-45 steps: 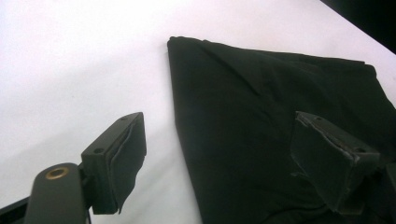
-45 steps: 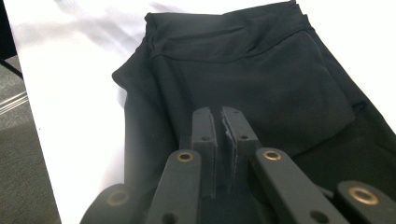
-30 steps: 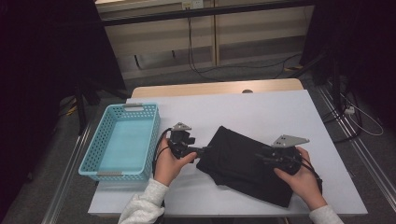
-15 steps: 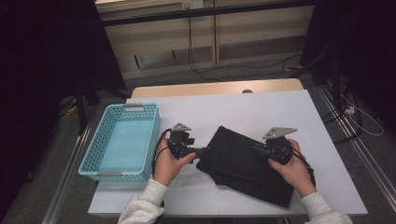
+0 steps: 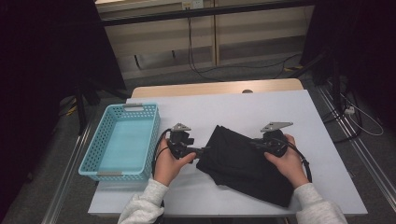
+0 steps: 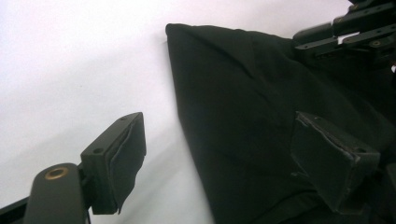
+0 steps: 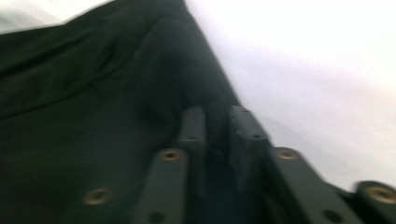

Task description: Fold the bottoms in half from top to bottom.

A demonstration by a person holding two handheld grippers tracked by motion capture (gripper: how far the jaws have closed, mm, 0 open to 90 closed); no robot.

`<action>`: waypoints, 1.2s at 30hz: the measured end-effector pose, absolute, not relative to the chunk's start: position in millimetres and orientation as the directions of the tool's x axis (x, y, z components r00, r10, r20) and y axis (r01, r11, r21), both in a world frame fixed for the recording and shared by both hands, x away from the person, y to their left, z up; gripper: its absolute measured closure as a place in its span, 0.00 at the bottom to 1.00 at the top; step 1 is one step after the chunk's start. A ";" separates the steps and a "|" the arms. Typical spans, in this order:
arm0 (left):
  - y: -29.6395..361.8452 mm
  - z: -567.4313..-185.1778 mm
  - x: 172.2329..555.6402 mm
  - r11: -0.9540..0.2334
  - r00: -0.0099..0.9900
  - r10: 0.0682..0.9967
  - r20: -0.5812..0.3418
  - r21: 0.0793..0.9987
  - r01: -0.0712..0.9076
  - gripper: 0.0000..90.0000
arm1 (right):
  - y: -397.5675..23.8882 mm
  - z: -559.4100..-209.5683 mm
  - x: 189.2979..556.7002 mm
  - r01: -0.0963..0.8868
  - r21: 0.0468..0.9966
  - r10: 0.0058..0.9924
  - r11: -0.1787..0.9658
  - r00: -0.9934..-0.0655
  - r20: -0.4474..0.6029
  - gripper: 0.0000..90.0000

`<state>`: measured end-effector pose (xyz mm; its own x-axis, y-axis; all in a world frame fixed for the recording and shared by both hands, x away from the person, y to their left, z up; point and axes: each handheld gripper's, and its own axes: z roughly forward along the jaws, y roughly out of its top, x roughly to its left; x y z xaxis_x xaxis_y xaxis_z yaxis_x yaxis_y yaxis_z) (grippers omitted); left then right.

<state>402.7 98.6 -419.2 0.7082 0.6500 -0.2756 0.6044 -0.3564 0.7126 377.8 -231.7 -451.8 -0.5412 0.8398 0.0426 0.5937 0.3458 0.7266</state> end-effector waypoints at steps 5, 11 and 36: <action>98.6 -418.4 402.0 -0.350 0.706 0.651 -0.278 0.716 0.604 0.21 | -243.8 -446.6 378.1 0.588 0.749 0.870 0.304 -0.492 0.033 0.66; 100.0 -418.1 402.9 -0.351 0.706 0.653 -0.274 0.717 0.602 0.21 | -255.1 -444.8 377.7 0.602 0.768 0.871 0.220 -0.475 0.123 0.66; 100.4 -417.0 402.9 -0.351 0.706 0.656 -0.266 0.721 0.597 0.21 | -237.1 -442.9 371.5 0.554 0.752 0.824 0.356 -0.566 0.026 0.91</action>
